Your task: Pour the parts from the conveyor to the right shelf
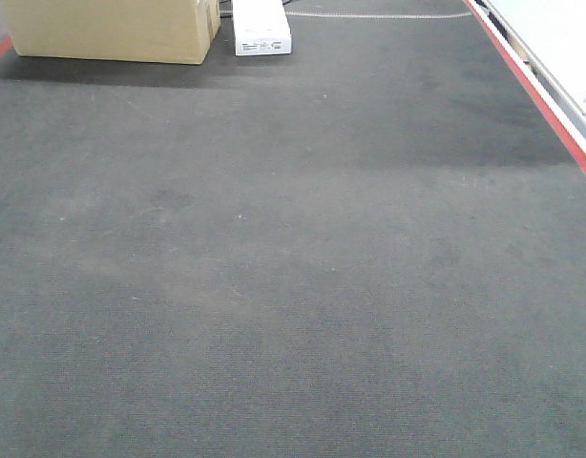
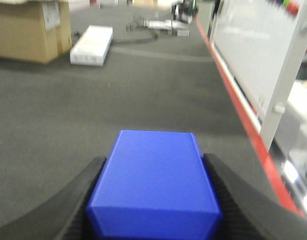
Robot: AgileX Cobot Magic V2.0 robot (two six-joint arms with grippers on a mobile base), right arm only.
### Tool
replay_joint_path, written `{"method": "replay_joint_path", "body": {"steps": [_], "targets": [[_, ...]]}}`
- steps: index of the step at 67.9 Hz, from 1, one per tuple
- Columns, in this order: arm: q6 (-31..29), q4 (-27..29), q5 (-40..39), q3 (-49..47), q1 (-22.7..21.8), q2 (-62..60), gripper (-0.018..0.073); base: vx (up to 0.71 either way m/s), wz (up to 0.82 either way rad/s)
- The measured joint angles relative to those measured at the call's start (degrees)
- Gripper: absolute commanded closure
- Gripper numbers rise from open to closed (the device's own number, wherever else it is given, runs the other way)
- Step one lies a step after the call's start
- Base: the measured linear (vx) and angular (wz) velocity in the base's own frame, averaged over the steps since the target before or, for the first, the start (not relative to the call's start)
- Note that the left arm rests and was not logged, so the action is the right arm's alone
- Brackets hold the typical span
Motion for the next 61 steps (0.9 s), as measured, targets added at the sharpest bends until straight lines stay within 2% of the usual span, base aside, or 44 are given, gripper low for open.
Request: {"method": "replay_joint_path", "body": {"steps": [13,23,30,38,48,61], "targets": [[0.00,-1.21,2.98,0.00,4.28,-7.01,0.0565,0.00,0.00],[0.53,-6.52,3.96,0.07,6.15,-8.69,0.0564,0.00,0.00],[4.45,-9.27,1.38,1.47,6.16,-8.76,0.0564,0.00,0.00],[8.74,-9.76,-2.01,5.38,6.16,-8.76,0.0564,0.00,0.00],[9.96,-10.03,-5.21,8.93,6.48,-8.76,0.0563,0.00,0.00],[10.14,-10.03,-7.52,9.18,9.21,-8.76,0.0562,0.00,0.00]]}}
